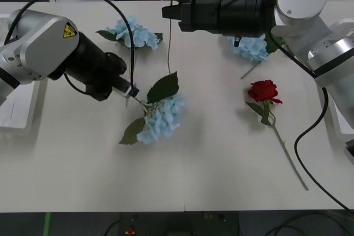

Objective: Put the red flowers into the right box and the blue flowers into the left box

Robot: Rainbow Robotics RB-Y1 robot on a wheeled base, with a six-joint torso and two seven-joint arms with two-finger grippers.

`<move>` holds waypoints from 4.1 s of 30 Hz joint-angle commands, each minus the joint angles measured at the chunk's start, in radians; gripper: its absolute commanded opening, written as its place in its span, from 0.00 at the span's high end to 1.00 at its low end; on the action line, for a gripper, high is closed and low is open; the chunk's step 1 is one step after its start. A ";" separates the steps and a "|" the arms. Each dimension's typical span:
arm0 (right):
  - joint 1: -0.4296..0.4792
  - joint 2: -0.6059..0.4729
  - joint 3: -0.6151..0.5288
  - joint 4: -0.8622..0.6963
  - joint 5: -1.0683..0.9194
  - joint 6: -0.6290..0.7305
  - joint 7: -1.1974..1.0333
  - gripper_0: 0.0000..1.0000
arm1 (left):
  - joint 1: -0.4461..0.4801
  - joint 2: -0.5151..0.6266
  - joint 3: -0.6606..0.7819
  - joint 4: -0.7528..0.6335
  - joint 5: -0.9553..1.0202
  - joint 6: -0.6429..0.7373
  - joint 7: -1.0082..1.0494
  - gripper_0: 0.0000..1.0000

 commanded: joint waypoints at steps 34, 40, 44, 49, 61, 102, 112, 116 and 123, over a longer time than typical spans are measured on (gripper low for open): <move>-0.096 0.080 0.043 -0.021 0.001 -0.082 -0.064 1.00 | 0.319 0.282 0.960 0.265 -0.231 0.086 1.009 1.00; -0.096 0.086 0.044 -0.021 0.003 -0.085 -0.068 1.00 | 0.281 0.282 0.880 0.378 -0.339 0.244 1.012 1.00; -0.100 0.093 0.044 -0.021 0.005 -0.085 -0.073 1.00 | 0.278 0.281 0.813 0.459 -0.377 0.326 1.008 1.00; -0.105 0.106 0.046 -0.021 0.018 -0.088 -0.082 1.00 | 0.278 0.281 0.733 0.470 -0.374 0.347 1.008 0.80; -0.105 0.124 0.058 -0.021 0.057 -0.105 -0.107 1.00 | 0.278 0.281 0.799 0.423 -0.197 0.296 0.833 0.00; -0.111 0.144 0.075 -0.021 0.083 -0.128 -0.144 1.00 | 0.181 0.130 0.224 0.165 1.223 0.175 0.618 0.00; -0.111 0.141 0.081 -0.021 0.074 -0.128 -0.145 1.00 | 0.128 0.001 0.214 0.165 1.109 0.220 0.669 0.00; -0.111 0.139 0.081 -0.021 0.072 -0.128 -0.147 1.00 | 0.115 -0.034 0.214 0.165 1.073 0.226 0.689 0.00; -0.111 0.136 0.081 -0.021 0.071 -0.128 -0.151 1.00 | 0.111 -0.086 0.214 0.165 1.051 0.237 0.719 0.57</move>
